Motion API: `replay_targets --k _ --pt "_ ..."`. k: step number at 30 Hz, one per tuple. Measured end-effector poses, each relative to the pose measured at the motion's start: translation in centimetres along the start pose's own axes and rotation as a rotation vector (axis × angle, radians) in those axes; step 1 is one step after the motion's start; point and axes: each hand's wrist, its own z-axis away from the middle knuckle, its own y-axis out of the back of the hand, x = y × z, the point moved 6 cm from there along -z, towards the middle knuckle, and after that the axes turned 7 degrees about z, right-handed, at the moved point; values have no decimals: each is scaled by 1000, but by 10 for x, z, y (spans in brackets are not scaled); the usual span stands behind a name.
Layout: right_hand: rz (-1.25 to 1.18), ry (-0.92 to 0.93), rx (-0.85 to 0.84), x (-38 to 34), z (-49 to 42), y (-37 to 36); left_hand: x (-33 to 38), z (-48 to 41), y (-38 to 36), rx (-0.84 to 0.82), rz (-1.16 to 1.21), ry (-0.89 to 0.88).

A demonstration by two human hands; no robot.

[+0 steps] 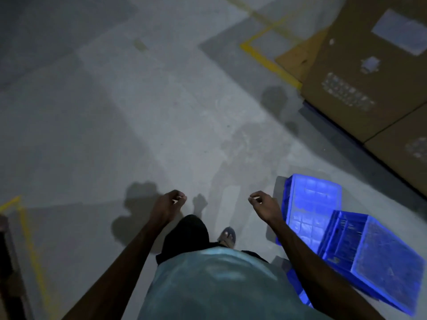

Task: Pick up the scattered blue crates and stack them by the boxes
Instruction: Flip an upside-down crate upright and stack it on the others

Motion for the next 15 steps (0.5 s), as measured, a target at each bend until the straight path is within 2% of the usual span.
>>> replay_targets --k 5,9,15 --pt "-105 -178 66 14 -34 25 61 -117 -15 -173 -113 -138" --pt "-141 -338 119 27 -51 53 124 -203 -31 -317 -155 -181" --pt "-366 -675 343 52 -59 78 217 -321 -66 -572 -307 -345"
